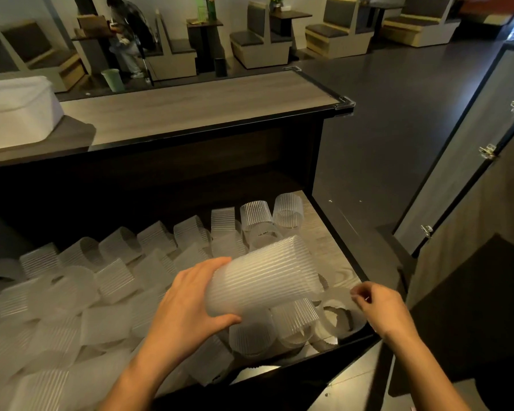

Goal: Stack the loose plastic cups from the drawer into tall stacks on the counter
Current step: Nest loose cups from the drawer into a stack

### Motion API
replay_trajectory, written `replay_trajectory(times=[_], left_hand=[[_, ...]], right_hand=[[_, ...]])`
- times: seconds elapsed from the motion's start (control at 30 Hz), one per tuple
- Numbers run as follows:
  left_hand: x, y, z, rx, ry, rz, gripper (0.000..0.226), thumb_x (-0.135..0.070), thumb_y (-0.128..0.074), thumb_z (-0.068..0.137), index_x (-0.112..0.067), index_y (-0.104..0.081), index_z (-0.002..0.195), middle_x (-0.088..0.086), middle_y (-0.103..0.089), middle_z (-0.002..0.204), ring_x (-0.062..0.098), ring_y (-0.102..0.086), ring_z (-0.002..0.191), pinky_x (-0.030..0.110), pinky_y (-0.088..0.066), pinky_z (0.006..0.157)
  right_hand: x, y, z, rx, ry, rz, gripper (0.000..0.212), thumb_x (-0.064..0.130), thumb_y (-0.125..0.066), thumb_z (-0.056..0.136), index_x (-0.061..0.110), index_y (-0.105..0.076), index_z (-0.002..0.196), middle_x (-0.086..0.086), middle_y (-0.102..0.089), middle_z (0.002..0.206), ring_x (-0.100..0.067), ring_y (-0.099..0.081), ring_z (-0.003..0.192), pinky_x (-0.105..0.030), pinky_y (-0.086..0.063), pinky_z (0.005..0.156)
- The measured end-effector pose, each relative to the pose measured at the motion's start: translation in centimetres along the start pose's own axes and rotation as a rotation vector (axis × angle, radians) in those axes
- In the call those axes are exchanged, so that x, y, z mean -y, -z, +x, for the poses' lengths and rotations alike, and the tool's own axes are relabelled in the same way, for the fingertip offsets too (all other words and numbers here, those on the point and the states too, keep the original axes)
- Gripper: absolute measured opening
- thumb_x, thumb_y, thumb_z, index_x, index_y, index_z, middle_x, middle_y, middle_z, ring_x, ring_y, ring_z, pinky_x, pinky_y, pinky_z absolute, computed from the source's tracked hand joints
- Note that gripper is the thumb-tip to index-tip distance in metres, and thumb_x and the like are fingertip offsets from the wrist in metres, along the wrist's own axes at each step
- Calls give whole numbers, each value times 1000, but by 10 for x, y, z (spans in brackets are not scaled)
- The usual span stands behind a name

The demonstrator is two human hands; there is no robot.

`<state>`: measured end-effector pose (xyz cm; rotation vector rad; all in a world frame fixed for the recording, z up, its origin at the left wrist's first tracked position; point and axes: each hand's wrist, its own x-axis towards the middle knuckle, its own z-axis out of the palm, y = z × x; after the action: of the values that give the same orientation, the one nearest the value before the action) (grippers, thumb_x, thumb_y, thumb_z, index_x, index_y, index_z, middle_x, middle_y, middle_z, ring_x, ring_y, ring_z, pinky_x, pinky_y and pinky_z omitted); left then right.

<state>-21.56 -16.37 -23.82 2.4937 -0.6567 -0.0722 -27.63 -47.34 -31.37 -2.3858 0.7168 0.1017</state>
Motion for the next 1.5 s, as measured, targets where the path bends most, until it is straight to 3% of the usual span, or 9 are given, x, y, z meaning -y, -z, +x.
replay_trajectory(times=[0.1, 0.23, 0.4, 0.5, 0.63, 0.9, 1.07, 1.33, 1.5], left_hand=[[1, 1, 0, -3, 5, 5, 79, -46, -78, 59, -56, -27, 119, -45, -28, 117, 0, -31, 117, 24, -30, 89], [2, 1, -1, 5, 1, 4, 79, -47, -77, 59, -56, -27, 120, -45, -28, 116, 1, -32, 119, 26, -33, 93], [1, 2, -2, 2, -1, -6, 78, -45, -78, 61, -57, -27, 117, -44, -28, 117, 0, -31, 117, 24, -31, 90], [1, 3, -2, -2, 0, -8, 79, -44, -79, 60, -56, -27, 119, -44, -28, 118, 0, -31, 116, 24, -29, 89], [3, 2, -3, -13, 8, 3, 82, -44, -80, 59, -54, -27, 122, -43, -27, 118, -1, -30, 116, 23, -28, 90], [3, 2, -1, 4, 6, -5, 80, -46, -78, 58, -56, -28, 120, -44, -29, 119, -1, -30, 116, 26, -31, 91], [2, 2, 1, 19, -3, -11, 78, -47, -78, 58, -58, -28, 118, -44, -30, 119, -1, -30, 116, 25, -31, 90], [3, 2, 6, 27, 4, -23, 78, -46, -78, 59, -60, -27, 116, -43, -30, 119, -1, -29, 116, 27, -33, 92], [6, 4, 8, 6, 14, -33, 79, -45, -79, 59, -59, -27, 116, -44, -29, 118, -4, -28, 115, 26, -32, 92]], right_hand=[[13, 28, -6, -73, 62, 170, 13, 17, -57, 87, 25, -59, 97, 10, -55, 88, -7, -52, 83, -18, -41, 69], [40, 67, -21, -200, 137, 512, 13, 14, -58, 85, 26, -59, 90, 14, -55, 87, 0, -49, 82, -20, -40, 68], [80, 82, -37, -136, 274, 791, 15, 14, -55, 85, 29, -59, 85, 11, -63, 84, 0, -60, 77, -16, -42, 63], [91, 73, -37, -76, 296, 773, 16, 14, -56, 84, 30, -61, 83, 11, -64, 81, 3, -61, 72, -15, -46, 61], [93, 58, -32, -28, 314, 763, 14, 14, -59, 83, 27, -65, 86, 3, -67, 88, -11, -63, 83, -25, -51, 72], [92, 45, -24, -28, 295, 720, 16, 15, -63, 82, 31, -64, 85, 7, -68, 87, -11, -64, 85, -22, -52, 70], [96, 39, -26, -83, 358, 586, 14, 18, -62, 83, 31, -63, 81, 10, -64, 80, 2, -58, 74, -13, -48, 63], [99, 28, -31, -180, 497, 482, 15, 24, -51, 90, 36, -59, 93, 18, -61, 90, 9, -55, 85, -5, -43, 70], [70, 24, -2, -259, 342, 339, 17, 29, -50, 91, 27, -61, 105, 13, -58, 94, 0, -56, 84, -10, -41, 65]])
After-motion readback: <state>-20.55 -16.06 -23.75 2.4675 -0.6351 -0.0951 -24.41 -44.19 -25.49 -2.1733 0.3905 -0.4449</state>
